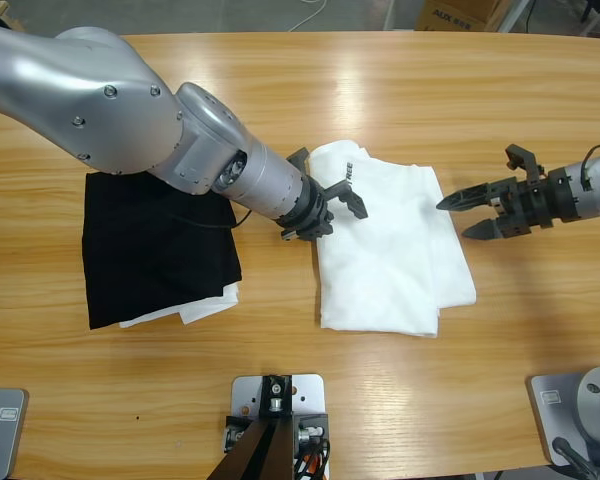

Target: Fold clothes

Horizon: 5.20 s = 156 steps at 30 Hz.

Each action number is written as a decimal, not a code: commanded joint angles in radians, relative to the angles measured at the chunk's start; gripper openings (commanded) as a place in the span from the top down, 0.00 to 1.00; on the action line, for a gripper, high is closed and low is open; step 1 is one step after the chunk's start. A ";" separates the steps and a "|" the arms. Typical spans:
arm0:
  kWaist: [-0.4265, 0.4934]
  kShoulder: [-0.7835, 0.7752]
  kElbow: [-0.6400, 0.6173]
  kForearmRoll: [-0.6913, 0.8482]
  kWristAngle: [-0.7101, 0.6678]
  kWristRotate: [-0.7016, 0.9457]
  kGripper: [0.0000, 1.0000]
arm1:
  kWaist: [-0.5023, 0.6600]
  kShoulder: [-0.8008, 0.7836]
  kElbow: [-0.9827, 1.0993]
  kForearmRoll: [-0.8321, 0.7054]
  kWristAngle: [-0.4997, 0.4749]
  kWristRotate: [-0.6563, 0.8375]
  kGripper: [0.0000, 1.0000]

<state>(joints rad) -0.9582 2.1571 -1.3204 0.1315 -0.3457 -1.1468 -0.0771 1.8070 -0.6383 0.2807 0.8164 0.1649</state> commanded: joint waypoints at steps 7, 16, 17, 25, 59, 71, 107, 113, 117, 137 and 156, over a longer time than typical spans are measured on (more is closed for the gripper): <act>0.012 0.079 -0.018 0.023 0.001 0.006 0.09 | 0.038 0.234 0.068 -0.151 0.049 0.026 0.01; 0.013 0.080 -0.030 0.025 0.002 0.015 0.09 | 0.213 0.264 0.074 -0.156 0.046 0.075 0.01; 0.013 0.078 -0.030 0.028 0.002 0.027 0.09 | 0.223 0.268 0.074 -0.161 0.044 0.077 0.01; 0.024 0.058 -0.068 0.063 -0.009 0.088 0.13 | 0.234 0.300 0.074 -0.201 0.044 0.079 0.02; -0.011 0.127 -0.149 -0.010 -0.102 0.203 1.00 | 0.250 0.115 0.088 -0.278 0.063 0.115 1.00; -0.014 0.054 -0.371 0.337 -0.024 0.335 1.00 | 0.358 -0.040 -0.131 -0.041 0.030 0.161 1.00; 0.197 -0.617 0.203 0.583 0.138 0.420 1.00 | 0.859 0.348 -1.199 0.504 -0.058 0.330 1.00; 0.220 -0.704 0.342 0.585 0.110 0.419 1.00 | 0.887 0.388 -1.231 0.526 -0.062 0.339 1.00; 0.284 -0.745 0.383 0.585 0.093 0.445 1.00 | 0.900 0.422 -1.276 0.540 -0.062 0.341 1.00; 0.451 -0.694 0.431 0.568 0.076 0.549 1.00 | 0.921 0.610 -1.487 0.604 -0.064 0.334 1.00; 0.547 -0.546 0.429 0.539 0.045 0.626 0.03 | 0.930 0.600 -1.529 0.615 -0.286 0.318 0.00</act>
<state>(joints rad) -0.4546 1.5482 -0.9172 0.6890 -0.2993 -0.5398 0.8418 2.3903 -2.1419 0.8784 0.7275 0.4925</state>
